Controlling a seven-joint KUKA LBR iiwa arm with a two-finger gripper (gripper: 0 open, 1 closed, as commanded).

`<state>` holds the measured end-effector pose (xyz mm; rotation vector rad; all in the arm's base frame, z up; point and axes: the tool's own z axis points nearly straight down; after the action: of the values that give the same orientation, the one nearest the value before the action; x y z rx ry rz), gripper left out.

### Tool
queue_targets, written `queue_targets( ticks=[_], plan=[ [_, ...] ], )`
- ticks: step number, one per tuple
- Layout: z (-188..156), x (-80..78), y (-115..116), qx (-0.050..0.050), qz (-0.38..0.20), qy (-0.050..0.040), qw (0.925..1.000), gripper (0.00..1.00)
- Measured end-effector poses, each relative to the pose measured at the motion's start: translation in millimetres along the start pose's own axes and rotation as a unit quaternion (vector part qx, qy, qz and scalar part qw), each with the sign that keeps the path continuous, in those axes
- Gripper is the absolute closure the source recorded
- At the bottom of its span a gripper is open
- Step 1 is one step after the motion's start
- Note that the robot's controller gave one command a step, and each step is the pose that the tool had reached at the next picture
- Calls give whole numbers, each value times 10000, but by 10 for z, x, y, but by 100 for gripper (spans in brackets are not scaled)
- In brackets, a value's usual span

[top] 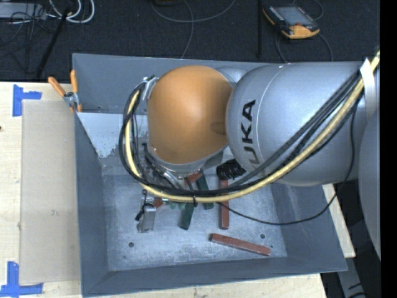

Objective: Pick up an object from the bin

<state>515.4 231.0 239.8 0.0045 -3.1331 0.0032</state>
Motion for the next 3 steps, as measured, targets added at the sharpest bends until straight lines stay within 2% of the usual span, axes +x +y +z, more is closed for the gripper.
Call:
queue_targets(
  ticks=[1,2,3],
  plan=[
    [1748,-525,-983,9,-442,-12,9990,0],
    [1697,-732,-1373,1,-530,-53,9986,0],
    [1700,-732,-1368,-10,-521,-45,9986,0]
  ],
)
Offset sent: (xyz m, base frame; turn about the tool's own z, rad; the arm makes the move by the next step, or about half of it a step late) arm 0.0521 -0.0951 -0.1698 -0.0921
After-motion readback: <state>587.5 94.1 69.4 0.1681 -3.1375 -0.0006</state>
